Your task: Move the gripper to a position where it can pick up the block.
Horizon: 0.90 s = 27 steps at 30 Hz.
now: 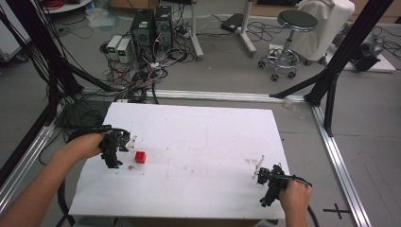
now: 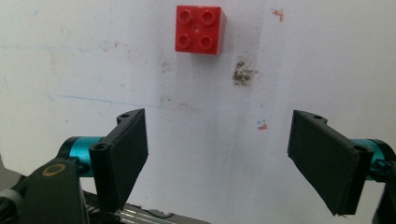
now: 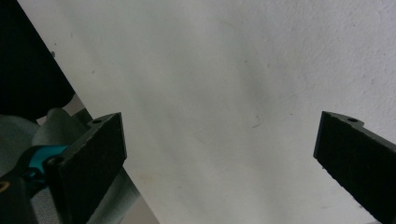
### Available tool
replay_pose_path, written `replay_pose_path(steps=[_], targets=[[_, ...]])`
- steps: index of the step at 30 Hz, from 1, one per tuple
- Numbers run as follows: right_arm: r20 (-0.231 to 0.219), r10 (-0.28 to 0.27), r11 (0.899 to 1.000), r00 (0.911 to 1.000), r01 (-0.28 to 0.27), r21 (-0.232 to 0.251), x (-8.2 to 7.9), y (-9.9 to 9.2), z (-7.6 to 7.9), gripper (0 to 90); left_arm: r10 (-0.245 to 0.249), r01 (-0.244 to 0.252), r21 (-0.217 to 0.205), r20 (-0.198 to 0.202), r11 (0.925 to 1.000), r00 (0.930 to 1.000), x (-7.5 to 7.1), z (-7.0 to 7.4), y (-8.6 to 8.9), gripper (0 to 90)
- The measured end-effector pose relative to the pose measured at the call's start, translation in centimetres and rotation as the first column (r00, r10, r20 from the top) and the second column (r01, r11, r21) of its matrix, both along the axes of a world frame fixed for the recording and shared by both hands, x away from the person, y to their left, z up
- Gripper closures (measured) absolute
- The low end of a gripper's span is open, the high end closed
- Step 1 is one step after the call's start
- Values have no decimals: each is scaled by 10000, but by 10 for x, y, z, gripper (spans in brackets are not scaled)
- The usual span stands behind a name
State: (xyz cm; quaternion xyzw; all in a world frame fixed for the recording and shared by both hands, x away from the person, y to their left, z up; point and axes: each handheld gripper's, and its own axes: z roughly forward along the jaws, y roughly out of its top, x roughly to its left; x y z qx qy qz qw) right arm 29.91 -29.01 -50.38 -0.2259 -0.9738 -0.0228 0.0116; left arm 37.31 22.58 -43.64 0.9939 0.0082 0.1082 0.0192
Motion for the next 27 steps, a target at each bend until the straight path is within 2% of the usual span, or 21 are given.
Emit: replay_pose_path(steps=[3, 4, 6, 7, 8, 16, 17, 21, 27], targets=[[4, 4, 10000, 10000, -4, -5, 0, 0, 0, 16, -208, 208, 79, -35, 9998, 9998, 3, 0, -3, 202], [-13, -6, 10000, 10000, 6, -18, 0, 0, 0, 16, -580, 580, 126, -46, 9982, 9983, 6, 0, -6, 202], [-12, -5, 10000, 10000, 5, -10, 0, -1, 0, 16, -955, 955, 96, -63, 9954, 9954, 8, -1, -8, 202], [-22, 1, 10000, 10000, -1, -4, 0, -1, 0, 16, -955, 955, 96, -63, 9954, 9954, 8, -1, -8, 204], [-21, 39, 10000, 10000, -39, 3, 0, -1, -1, 16, -1240, 1242, 148, -129, 9921, 9922, 10, -2, -10, 204], [-17, 22, 10000, 10000, -22, 16, 0, -1, 0, 16, -1166, 1171, 231, -235, 9929, 9929, 20, -10, -17, 203], [-35, 18, 10000, 10000, -18, 20, 0, -1, 0, 16, -983, 995, 335, -371, 9945, 9945, 23, -12, -20, 203], [-25, 66, 10000, 10000, -66, 33, 0, -1, -1, 16, -1035, 1047, 365, -339, 9938, 9941, 27, -15, -24, 201], [-67, 62, 10000, 10000, -62, 8, 0, 0, -2, 16, -1120, 1152, 455, -673, 9923, 9914, 30, -25, -31, 200]])
